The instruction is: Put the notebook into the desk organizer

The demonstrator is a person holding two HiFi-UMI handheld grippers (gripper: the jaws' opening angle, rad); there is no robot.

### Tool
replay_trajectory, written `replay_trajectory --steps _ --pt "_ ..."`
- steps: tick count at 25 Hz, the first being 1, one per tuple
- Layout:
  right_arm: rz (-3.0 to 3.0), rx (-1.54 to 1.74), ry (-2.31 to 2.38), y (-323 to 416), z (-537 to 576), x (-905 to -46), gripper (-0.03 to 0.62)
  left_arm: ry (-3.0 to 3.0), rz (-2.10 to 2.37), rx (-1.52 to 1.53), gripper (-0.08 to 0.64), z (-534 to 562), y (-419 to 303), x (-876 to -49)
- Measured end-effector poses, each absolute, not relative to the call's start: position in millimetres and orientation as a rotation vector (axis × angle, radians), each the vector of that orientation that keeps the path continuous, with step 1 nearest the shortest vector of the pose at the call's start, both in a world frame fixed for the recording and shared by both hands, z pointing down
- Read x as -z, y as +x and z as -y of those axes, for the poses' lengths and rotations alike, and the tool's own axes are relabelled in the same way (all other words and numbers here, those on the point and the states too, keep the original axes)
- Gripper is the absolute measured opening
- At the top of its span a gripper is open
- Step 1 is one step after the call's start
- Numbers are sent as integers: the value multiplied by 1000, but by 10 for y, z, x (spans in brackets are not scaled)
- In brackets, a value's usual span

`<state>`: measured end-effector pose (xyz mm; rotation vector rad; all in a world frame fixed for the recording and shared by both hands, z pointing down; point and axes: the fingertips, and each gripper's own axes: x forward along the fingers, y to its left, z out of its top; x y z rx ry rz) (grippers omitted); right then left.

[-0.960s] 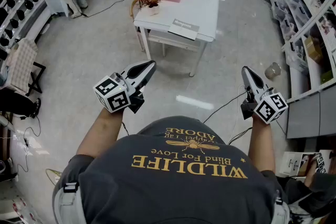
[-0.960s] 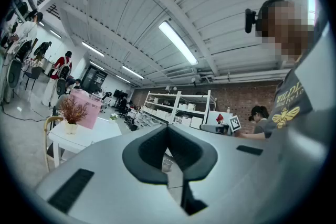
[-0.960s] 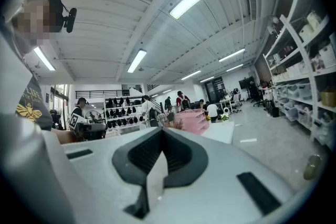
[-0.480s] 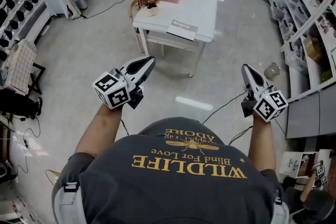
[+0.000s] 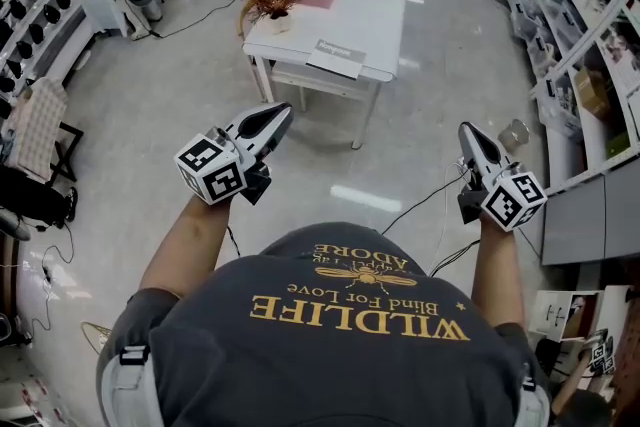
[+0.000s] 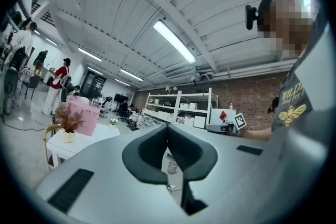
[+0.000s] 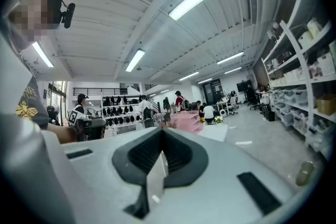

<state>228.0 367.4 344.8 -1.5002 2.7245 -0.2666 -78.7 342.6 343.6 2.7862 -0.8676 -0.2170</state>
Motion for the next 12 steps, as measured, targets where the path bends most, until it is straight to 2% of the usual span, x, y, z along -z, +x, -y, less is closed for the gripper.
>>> replay_trajectory --steps 2,3,4,12 --pt "-2730 266 -1491 2365 -3686 -3442 0 2793 866 193 10 -3435 -671 -3432" --pt "-2731 267 -1486 2411 -3690 -3436 0 2808 836 167 260 -3459 -580 -3432" --pt "-2730 268 -1482 2461 -3693 -3429 0 2823 808 142 360 -3487 -488 -3428" --pt "-2743 235 -1449 2985 -3659 -3385 0 2824 855 148 370 -3492 49 -3313"
